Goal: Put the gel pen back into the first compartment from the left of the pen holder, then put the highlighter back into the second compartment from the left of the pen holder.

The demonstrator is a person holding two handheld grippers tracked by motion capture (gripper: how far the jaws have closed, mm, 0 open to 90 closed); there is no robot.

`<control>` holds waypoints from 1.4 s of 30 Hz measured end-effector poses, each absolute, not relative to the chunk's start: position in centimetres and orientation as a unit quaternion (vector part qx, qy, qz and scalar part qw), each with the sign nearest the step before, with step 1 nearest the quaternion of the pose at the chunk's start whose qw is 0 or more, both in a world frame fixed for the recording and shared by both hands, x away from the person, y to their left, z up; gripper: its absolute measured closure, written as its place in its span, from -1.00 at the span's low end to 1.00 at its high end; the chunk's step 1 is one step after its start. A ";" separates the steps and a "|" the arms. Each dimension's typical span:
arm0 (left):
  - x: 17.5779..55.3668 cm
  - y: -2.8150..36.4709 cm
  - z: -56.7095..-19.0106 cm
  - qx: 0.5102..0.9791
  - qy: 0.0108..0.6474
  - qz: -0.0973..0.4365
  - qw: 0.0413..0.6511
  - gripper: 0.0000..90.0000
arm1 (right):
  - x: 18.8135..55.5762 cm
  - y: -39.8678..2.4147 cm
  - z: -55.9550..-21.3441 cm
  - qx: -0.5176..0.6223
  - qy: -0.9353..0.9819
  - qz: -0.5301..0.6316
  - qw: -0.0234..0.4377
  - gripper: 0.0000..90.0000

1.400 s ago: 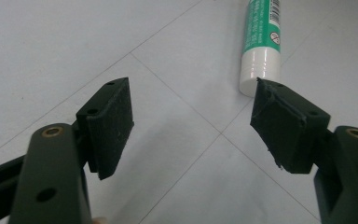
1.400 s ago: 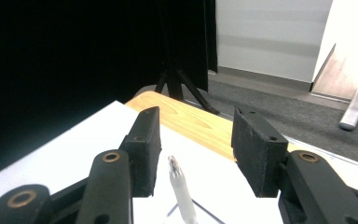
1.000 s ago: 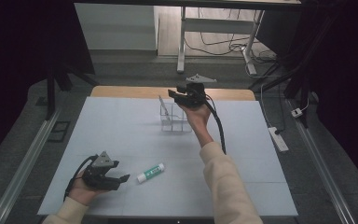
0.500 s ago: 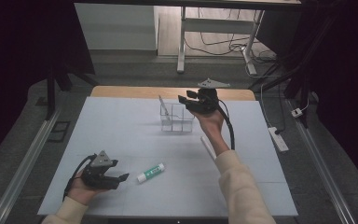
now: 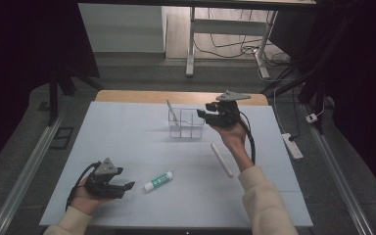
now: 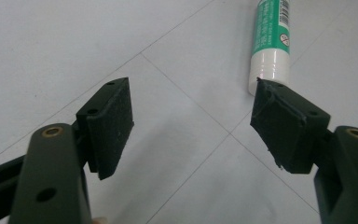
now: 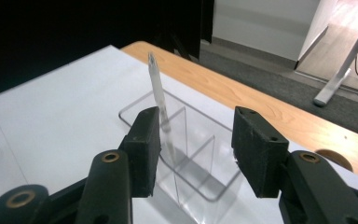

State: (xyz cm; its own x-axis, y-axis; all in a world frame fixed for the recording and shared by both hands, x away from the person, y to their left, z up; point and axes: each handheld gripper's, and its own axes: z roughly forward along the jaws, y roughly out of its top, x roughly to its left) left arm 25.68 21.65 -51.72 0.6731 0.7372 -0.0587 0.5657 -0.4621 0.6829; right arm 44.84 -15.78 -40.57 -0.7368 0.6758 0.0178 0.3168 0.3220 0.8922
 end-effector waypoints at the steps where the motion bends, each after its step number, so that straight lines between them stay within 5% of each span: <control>1: 25.7 21.7 -51.7 0.846 0.385 0.123 0.347 -0.35 | 44.8 -15.9 -40.6 0.314 0.794 0.487 0.181 0.13; 42: 25.8 21.6 -51.4 0.843 0.386 0.133 0.351 -0.36 | 42.7 -20.0 -43.8 0.343 0.853 0.369 0.140 0.01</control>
State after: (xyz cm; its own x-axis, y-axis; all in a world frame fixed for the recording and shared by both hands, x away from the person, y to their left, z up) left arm 25.79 21.65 -51.38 0.6664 0.7442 -0.0468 0.5571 -0.4552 0.6945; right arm 42.74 -20.05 -43.84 -0.7263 0.6873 0.0146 0.4809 0.4927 0.7252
